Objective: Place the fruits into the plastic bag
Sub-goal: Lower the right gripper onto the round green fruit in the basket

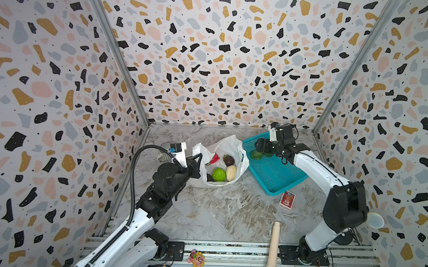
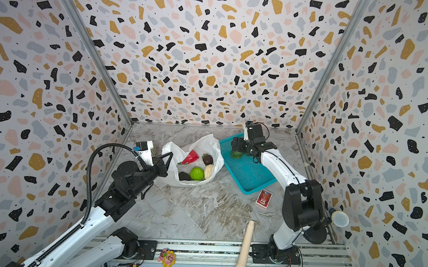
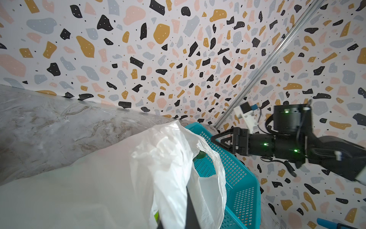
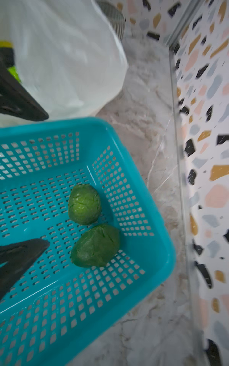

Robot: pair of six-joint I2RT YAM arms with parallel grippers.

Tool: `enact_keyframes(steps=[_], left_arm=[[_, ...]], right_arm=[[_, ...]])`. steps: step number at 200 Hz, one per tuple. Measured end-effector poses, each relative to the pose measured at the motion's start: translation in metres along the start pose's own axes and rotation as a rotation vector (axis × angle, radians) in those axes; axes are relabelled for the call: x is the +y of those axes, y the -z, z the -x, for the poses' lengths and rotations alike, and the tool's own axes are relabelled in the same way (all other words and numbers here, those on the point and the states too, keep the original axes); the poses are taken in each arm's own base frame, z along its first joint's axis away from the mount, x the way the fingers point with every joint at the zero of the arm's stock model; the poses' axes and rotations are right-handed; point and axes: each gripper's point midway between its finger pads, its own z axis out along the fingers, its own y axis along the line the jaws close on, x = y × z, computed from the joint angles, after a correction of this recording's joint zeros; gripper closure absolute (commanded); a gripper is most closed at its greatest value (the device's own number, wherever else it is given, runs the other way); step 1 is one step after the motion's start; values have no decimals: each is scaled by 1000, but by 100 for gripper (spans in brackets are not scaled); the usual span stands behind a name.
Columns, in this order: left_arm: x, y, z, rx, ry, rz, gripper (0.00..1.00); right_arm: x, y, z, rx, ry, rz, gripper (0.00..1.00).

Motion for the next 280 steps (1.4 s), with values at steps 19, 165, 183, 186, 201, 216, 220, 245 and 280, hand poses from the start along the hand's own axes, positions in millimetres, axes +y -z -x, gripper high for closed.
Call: enact_keyframes(steps=[19,165,183,186,201,216,220,245,280], left_arm=[[0,0,0,0,0,0,100],[0,1,2,-7,-16,1,100],[0,1,2,-7,-17,1,100],[0,1,2,-7,-18,1,100],[0,1,1,-6,-18,2,100],[0,1,1,-6,-20,2,100],[0,1,1,-5,-19,3,100],[1,1,1,-7,-19,5,100],[1,1,1,-7,-19,6,100]], right_arm=[[-18,-38,-24,107,-55,-43,7],[-35,-113,-57,172,-292,-78,32],[-35,-117,-54,156,-309,-70,44],[-34,-118,-53,154,-309,-68,46],[-34,-118,-51,146,-319,-65,48],[-33,-119,-50,137,-322,-60,50],[-33,-119,-49,133,-322,-58,50],[-32,-112,-55,128,-322,-44,50],[-18,-60,-45,74,-285,7,50]])
